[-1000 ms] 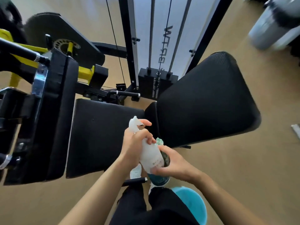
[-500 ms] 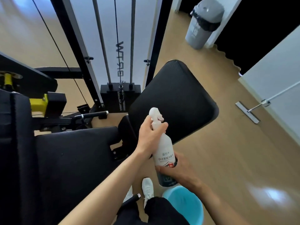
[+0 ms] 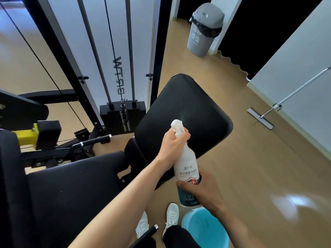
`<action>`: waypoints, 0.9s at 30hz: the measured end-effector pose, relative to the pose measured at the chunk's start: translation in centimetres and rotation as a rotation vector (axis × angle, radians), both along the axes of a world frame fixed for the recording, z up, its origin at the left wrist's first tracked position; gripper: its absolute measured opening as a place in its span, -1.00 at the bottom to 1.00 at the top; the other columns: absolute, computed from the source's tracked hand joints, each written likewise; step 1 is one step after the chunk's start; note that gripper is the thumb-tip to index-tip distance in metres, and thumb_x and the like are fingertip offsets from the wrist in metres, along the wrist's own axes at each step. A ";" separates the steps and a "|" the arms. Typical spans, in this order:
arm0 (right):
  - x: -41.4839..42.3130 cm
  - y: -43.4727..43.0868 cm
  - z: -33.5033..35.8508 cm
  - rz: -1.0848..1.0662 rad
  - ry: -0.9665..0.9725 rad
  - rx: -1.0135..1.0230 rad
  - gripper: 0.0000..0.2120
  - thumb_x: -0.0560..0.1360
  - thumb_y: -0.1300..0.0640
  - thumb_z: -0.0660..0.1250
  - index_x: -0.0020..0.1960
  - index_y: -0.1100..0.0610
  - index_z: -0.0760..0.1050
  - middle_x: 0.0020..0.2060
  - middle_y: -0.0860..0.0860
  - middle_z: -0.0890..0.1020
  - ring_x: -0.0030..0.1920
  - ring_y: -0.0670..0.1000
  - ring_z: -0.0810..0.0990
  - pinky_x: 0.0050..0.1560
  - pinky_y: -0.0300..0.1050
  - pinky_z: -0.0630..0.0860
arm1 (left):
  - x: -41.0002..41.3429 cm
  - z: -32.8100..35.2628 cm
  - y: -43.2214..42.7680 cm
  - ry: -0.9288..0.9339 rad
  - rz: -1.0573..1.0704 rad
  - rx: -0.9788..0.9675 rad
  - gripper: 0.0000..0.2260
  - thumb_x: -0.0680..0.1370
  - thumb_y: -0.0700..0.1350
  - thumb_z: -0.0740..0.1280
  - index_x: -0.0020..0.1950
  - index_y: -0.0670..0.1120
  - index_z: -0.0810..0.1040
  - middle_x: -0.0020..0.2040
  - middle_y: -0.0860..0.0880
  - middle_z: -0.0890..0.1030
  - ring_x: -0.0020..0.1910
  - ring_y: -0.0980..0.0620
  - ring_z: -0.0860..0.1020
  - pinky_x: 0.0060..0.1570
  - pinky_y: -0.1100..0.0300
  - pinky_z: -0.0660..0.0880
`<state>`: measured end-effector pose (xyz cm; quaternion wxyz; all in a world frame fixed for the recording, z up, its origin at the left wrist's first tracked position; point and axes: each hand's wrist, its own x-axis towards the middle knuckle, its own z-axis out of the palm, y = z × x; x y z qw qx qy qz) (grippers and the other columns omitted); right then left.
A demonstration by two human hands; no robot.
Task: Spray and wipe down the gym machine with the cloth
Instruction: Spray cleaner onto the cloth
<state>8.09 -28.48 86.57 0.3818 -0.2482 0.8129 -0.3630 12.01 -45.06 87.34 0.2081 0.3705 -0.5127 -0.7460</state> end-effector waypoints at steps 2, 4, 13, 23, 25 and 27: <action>-0.1 0.2 0.1 -0.012 0.007 -0.004 -0.67 0.37 0.02 0.66 0.04 -0.09 0.60 -0.12 -0.10 0.75 -0.14 -0.17 0.74 -0.18 -0.29 0.64 | -0.4 0.0 0.0 -0.022 -0.022 -0.011 -0.87 0.45 -0.15 0.33 -0.13 -0.22 0.50 -0.24 -0.05 0.50 -0.25 -0.03 0.46 -0.19 0.03 0.45; -0.1 0.2 0.2 -0.027 0.000 -0.013 -0.69 0.37 0.06 0.66 0.02 -0.08 0.60 -0.16 -0.11 0.75 -0.15 -0.18 0.74 -0.19 -0.29 0.63 | -0.5 -0.3 0.0 -0.016 -0.022 -0.002 -0.91 0.49 -0.15 0.36 -0.12 -0.17 0.55 -0.22 -0.04 0.55 -0.24 0.00 0.52 -0.15 0.00 0.53; -0.7 -1.5 -0.5 0.086 -0.017 0.085 -0.62 0.33 -0.04 0.68 0.05 -0.03 0.60 -0.10 -0.05 0.74 -0.13 -0.10 0.74 -0.13 -0.24 0.67 | 0.5 -2.7 -1.4 -0.108 0.170 0.044 -0.75 0.61 -0.03 0.37 -0.10 -0.22 0.62 -0.22 -0.03 0.65 -0.23 0.01 0.59 -0.16 0.05 0.55; 0.3 -2.3 -3.0 0.309 -0.098 0.236 -0.59 0.27 -0.11 0.66 0.01 -0.01 0.62 -0.11 0.01 0.74 -0.11 -0.05 0.75 -0.03 -0.07 0.73 | 5.0 -7.0 -0.4 -0.199 0.341 0.223 -0.77 0.62 0.01 0.36 -0.04 -0.16 0.62 -0.11 -0.09 0.68 -0.15 -0.03 0.64 0.01 -0.09 0.64; 0.7 -2.0 -3.6 0.340 -0.122 0.267 -0.55 0.22 -0.15 0.64 0.02 -0.01 0.62 -0.10 0.01 0.74 -0.10 -0.04 0.75 0.01 -0.01 0.73 | 5.9 -8.1 0.3 -0.248 0.385 0.242 -0.75 0.63 0.01 0.34 -0.10 -0.15 0.61 -0.17 -0.09 0.66 -0.17 -0.05 0.61 0.01 -0.12 0.62; 1.0 -1.5 -4.2 0.365 -0.136 0.299 -0.52 0.19 -0.18 0.64 0.02 -0.02 0.62 -0.09 0.00 0.75 -0.09 -0.04 0.75 0.03 0.03 0.73 | 6.8 -8.9 1.1 -0.254 0.405 0.277 -0.75 0.63 0.03 0.34 -0.06 -0.15 0.62 -0.16 -0.10 0.66 -0.17 -0.06 0.61 0.00 -0.12 0.62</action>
